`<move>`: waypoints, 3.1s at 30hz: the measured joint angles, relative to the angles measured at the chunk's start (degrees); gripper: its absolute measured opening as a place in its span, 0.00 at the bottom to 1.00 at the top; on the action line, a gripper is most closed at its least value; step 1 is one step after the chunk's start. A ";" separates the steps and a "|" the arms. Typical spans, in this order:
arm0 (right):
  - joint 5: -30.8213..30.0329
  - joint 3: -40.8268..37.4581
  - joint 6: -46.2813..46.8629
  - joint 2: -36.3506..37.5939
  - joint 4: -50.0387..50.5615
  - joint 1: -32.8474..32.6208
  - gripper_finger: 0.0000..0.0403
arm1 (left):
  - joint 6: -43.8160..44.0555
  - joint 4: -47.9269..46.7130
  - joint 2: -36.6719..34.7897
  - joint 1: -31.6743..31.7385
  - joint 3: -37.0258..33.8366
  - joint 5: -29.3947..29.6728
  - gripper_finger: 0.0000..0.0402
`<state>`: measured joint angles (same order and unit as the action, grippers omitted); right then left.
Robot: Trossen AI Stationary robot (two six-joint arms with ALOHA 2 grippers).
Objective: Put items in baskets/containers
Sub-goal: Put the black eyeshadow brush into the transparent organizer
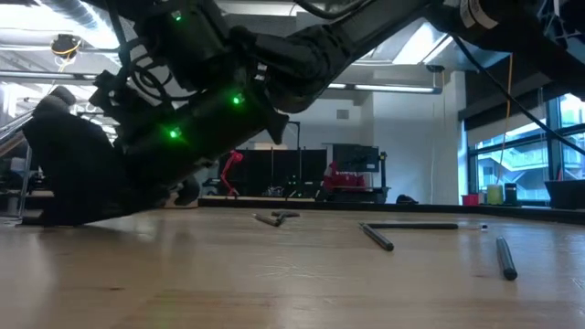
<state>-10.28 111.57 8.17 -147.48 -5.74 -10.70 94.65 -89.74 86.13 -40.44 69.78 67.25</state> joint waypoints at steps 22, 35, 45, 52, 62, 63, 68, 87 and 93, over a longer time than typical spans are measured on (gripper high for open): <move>-4.61 0.00 -1.10 2.01 11.34 0.07 0.08 | -0.69 -0.22 0.02 -0.19 -0.04 -6.05 0.18; -4.97 -0.44 1.40 11.81 49.41 -1.45 0.08 | 2.26 -0.30 0.13 -4.83 -0.09 -8.29 0.16; -2.47 -1.99 8.34 13.07 62.55 -2.84 0.12 | 2.72 -0.30 0.13 -4.83 -0.09 -6.95 0.16; -2.56 0.73 7.46 12.67 63.45 -3.89 0.25 | 2.56 -0.28 0.13 -4.83 -0.09 -6.83 0.16; -2.12 4.72 2.95 12.50 56.89 -3.14 0.31 | 1.51 -0.28 0.13 -4.83 -0.09 -6.78 0.16; -2.28 4.72 3.12 12.50 55.82 -2.76 0.31 | 1.51 -0.28 0.13 -4.83 -0.09 -6.78 0.16; -2.54 4.69 9.80 11.20 51.23 -1.08 0.31 | 1.53 -0.30 0.13 -4.83 -0.09 -6.76 0.16; -1.51 -1.96 20.33 10.74 47.09 0.04 0.11 | 2.38 -0.26 0.10 -4.83 -0.11 -5.58 0.16; -1.52 -1.00 18.51 10.60 47.97 0.04 0.04 | 3.62 -0.26 0.10 -4.79 -0.11 -5.25 0.16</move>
<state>-11.80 110.57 26.68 -136.88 42.24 -10.66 98.26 -90.00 86.24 -45.23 69.67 62.00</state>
